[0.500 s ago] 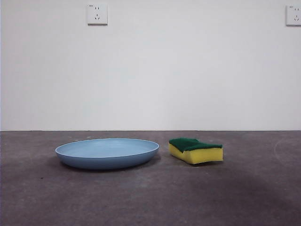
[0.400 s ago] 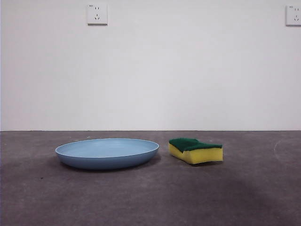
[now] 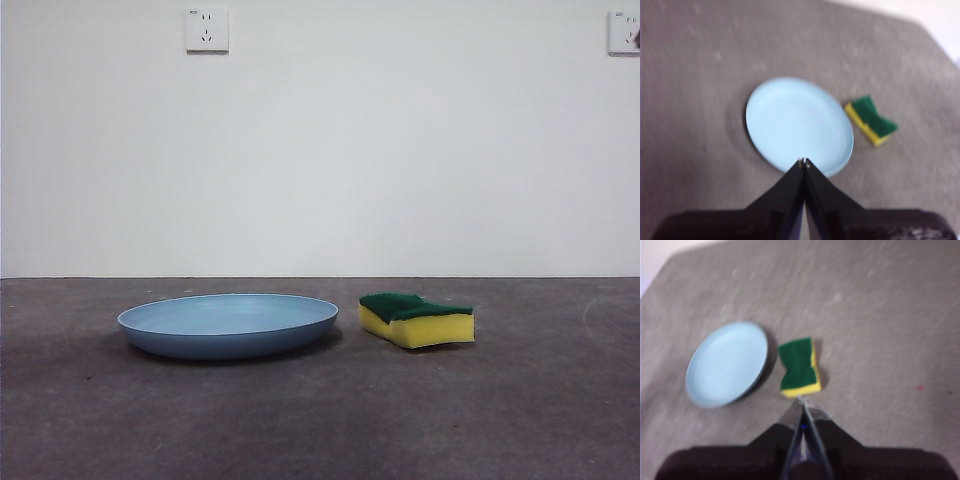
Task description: Pick up the plate,pick up the cloth,clean the plate with the cloth
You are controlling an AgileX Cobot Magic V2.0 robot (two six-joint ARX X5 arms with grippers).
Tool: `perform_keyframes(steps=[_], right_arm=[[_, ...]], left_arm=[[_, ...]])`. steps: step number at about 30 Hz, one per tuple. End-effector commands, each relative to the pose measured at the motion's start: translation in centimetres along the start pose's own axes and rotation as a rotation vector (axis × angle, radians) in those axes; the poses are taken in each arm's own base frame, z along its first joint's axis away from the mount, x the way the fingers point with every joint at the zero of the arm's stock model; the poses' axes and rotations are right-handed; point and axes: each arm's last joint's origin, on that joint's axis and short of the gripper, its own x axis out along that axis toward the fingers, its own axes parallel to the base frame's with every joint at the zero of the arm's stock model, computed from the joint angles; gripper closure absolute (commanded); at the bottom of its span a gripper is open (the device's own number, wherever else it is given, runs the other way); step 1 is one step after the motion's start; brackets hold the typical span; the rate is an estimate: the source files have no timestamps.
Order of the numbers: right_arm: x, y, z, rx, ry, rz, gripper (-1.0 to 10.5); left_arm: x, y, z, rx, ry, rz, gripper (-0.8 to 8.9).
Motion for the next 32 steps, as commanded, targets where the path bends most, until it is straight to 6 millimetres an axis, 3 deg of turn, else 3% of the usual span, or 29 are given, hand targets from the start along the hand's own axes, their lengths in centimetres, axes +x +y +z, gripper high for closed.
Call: perform_keyframes(steps=[1,2,4,7,15,24,32], right_arm=[[0.4,0.1,1.0,-0.079,0.019,0.064,8.8],[0.5,0.1,1.2,-0.080,0.018,0.069,8.3],[0.8,-0.1,1.5,-0.080,0.017,0.067,6.5],[1.1,-0.2,1.5,-0.073,0.025,0.068,5.4],[1.0,-0.1,1.4,-0.054,0.029,0.068,5.4],[1.0,-0.1,1.3,-0.048,0.039,0.067,5.4],[1.0,-0.2,1.3,-0.048,0.039,0.067,5.4]], left_arm=[[0.7,0.3,0.3,0.021,0.048,0.001,8.11],[0.9,0.5,0.4,0.018,0.053,0.000,7.99],[1.5,0.7,0.6,0.011,0.053,-0.006,6.77],[2.4,1.1,1.2,-0.030,0.033,-0.012,4.93],[6.8,2.3,2.4,-0.067,0.080,-0.011,4.95],[13.8,3.8,5.0,-0.061,0.260,0.056,4.95],[19.8,4.5,4.6,-0.034,0.383,0.097,4.96]])
